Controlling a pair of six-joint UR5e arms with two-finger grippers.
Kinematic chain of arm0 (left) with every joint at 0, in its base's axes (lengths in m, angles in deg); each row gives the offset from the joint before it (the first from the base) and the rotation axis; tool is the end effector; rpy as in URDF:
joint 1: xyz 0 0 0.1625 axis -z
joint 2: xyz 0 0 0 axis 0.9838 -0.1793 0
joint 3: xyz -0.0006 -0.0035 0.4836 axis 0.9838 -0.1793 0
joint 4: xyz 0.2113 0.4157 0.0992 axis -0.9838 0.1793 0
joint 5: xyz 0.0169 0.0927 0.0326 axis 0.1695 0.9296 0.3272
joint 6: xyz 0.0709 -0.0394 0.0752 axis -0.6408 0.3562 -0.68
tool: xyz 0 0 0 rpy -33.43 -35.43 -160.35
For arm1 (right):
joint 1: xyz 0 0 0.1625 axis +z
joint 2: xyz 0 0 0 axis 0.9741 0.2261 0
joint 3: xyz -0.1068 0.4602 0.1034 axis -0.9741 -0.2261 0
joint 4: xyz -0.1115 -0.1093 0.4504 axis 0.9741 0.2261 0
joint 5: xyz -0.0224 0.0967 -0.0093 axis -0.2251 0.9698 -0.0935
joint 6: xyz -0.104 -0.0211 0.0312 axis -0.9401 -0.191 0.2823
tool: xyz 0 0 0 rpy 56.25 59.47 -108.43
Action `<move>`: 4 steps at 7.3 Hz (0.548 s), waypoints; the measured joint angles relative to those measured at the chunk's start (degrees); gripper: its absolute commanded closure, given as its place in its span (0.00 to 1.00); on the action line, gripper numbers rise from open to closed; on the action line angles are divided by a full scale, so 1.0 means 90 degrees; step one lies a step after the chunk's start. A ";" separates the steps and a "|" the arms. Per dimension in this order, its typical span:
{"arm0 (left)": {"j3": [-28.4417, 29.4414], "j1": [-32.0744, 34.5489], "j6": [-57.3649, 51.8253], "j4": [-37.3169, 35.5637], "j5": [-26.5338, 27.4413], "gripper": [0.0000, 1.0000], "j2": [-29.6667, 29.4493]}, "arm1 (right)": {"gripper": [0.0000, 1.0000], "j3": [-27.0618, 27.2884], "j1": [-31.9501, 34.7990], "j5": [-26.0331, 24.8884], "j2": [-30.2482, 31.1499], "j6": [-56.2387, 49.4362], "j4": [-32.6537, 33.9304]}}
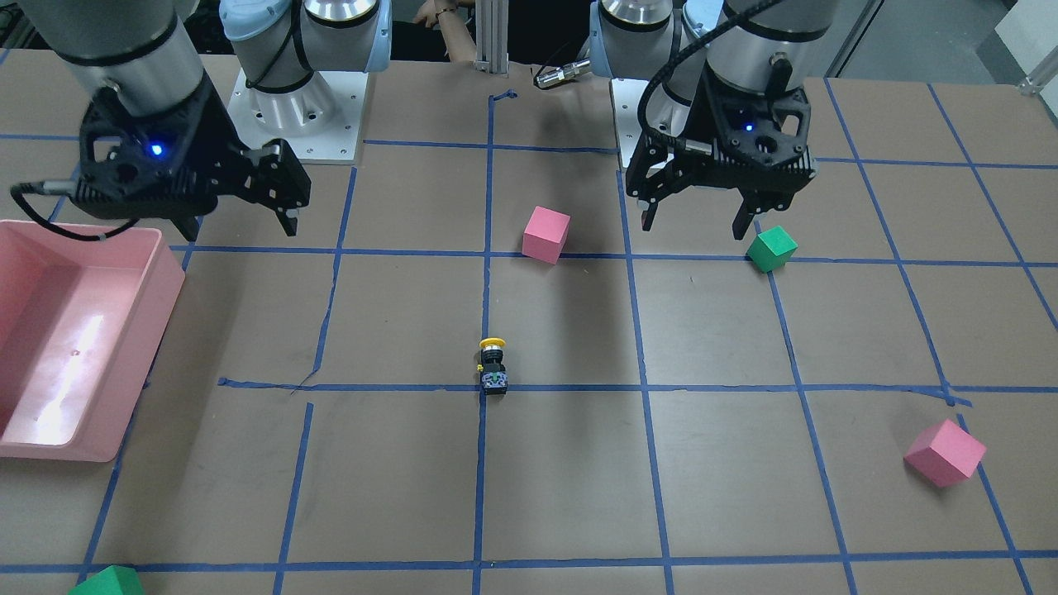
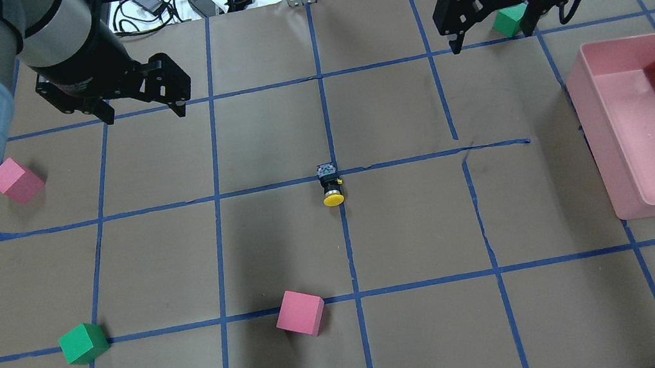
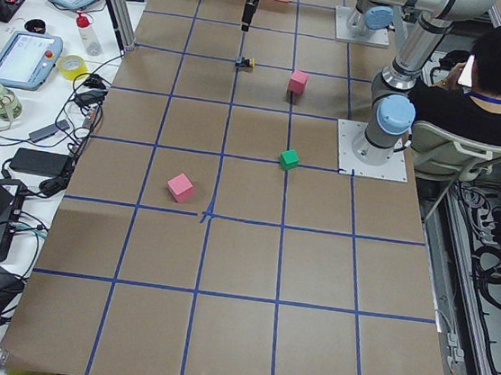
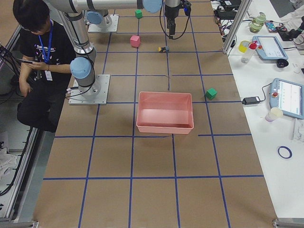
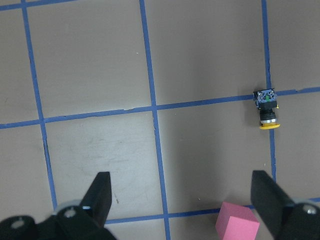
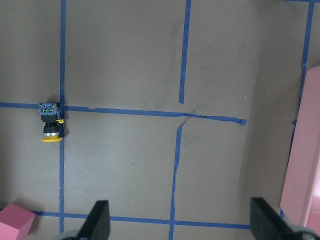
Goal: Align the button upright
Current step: 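Reach the left gripper to the switch and grasp its blue body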
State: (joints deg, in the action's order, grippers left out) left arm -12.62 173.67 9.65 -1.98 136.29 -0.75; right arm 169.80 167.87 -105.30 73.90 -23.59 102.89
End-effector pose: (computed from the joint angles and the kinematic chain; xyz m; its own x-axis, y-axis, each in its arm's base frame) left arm -0.1726 -0.5634 0.5430 -0.9953 0.0968 -0.0084 0.0970 0.9862 -0.1340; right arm 0.1452 -0.5886 0.5719 -0.9974 -0.0703 -0.0188 -0.0697 0.9971 -0.0293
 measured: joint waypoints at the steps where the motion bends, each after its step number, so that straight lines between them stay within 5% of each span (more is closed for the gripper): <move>1: -0.0069 0.0070 0.0016 -0.0046 -0.0004 0.00 -0.0102 | 0.00 -0.0079 -0.0006 -0.0012 0.0124 -0.0010 -0.0118; 4: -0.0758 0.0486 0.0444 -0.0754 0.0020 0.00 -0.0342 | 0.00 -0.0168 0.0128 -0.0023 0.0237 0.0000 -0.0162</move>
State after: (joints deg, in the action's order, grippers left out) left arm -19.44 178.05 13.65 -8.77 136.47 -3.82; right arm 168.29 169.02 -105.51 76.04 -23.58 101.43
